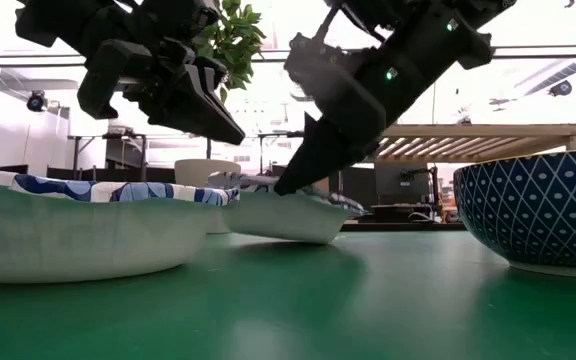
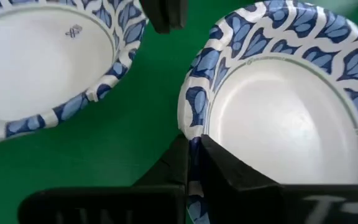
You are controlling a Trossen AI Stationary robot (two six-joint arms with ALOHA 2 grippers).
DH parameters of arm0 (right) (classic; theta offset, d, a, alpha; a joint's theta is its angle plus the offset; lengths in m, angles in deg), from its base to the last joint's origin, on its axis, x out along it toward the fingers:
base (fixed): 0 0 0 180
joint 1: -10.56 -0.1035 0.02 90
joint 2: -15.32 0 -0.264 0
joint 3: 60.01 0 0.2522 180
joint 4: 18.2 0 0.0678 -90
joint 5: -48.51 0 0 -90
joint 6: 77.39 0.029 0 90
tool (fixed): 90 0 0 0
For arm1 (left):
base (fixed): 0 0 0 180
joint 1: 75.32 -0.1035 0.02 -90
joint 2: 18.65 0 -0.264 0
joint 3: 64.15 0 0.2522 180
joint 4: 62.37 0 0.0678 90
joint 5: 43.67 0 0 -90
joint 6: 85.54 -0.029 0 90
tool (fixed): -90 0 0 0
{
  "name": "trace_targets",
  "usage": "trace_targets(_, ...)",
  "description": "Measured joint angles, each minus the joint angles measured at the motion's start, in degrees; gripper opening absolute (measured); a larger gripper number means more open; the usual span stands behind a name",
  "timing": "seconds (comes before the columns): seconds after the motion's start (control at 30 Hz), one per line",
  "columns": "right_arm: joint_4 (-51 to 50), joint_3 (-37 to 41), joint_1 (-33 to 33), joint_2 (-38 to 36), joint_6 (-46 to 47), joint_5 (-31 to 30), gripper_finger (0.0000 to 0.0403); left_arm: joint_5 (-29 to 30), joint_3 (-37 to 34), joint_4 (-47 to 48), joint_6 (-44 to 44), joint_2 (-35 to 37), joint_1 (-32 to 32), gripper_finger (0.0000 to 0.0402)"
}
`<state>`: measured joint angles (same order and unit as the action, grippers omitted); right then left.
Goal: Place and stack bowls onto a shelf
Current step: Put the white patterned bowl on the shelf
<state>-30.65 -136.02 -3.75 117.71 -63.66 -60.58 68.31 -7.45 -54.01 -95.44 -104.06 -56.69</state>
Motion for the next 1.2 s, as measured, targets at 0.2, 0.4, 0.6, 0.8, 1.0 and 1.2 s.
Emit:
trace_targets(0.2, -3.3, 0.1, -0.5, -4.9, 8.1, -2.3, 0.0012, 1.0, 0.0, 5.3, 2.1, 7.8, 0.1, 0.0)
trace_targets(0.4, -3.5, 0.6, -0.9, -8.5, 18.2, -1.4, 0.0011, -0.9, -1.0, 8.3, 5.4, 15.1, 0.2, 0.0)
trace_targets(0.6, -3.2, 0.7, -2.7, -8.6, 22.5, -1.8, 0.0011, -1.7, -6.4, 0.9, 6.6, 12.6, 0.2, 0.0)
trace_targets(0.8, -2.2, 0.7, -3.0, -8.6, 22.8, -1.9, 0.0011, 2.1, -7.7, -2.5, 3.4, 9.2, 0.1, 0.0003)
trace_targets(1.0, -2.3, 0.7, -2.9, -8.6, 22.7, -1.9, 0.0011, 4.7, -7.1, -5.0, -0.1, 7.5, 0.0, 0.005)
trace_targets(1.2, -2.3, 0.7, -2.9, -8.6, 22.4, -1.9, 0.0011, 9.0, -7.1, -5.4, -2.0, 7.7, 0.0, 0.012)
